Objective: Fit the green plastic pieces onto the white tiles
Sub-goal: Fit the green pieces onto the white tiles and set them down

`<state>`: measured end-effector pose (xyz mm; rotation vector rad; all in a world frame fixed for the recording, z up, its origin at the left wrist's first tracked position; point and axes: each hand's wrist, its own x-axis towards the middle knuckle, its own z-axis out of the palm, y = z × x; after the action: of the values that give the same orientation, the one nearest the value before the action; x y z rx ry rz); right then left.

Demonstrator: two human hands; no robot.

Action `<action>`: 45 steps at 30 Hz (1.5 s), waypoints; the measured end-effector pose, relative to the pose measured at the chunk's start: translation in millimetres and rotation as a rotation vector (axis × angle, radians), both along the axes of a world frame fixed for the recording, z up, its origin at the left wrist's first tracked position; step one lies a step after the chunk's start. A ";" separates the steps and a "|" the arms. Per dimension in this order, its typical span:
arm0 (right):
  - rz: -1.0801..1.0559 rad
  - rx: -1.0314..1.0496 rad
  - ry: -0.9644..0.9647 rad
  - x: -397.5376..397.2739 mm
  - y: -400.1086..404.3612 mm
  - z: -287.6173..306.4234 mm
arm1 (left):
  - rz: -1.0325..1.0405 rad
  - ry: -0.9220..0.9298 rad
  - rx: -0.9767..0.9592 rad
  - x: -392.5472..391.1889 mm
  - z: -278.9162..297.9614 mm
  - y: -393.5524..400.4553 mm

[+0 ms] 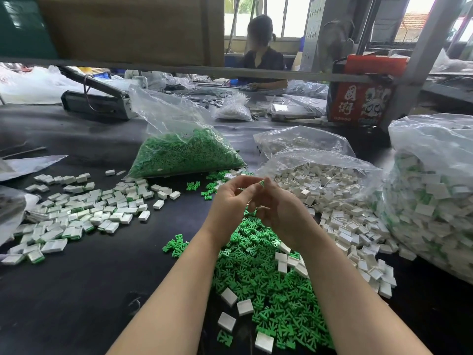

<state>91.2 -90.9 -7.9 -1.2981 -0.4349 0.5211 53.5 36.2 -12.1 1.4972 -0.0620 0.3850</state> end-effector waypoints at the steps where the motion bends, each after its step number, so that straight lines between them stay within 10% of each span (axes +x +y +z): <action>1: 0.003 -0.001 -0.004 0.2 -0.5 -0.2 | 0.011 -0.002 -0.009 -0.2 1.1 0.6; 17: 0.254 0.057 0.017 3.5 0.3 -5.7 | 0.042 0.006 -0.097 -3.0 4.7 -2.3; 45: -0.011 -0.033 -0.158 -1.7 4.1 -13.2 | -0.031 0.105 -0.181 0.9 4.4 -15.3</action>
<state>89.6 -86.8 -21.1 -1.3782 -0.5522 0.4191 54.4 20.9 -7.6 1.3334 0.0325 0.2788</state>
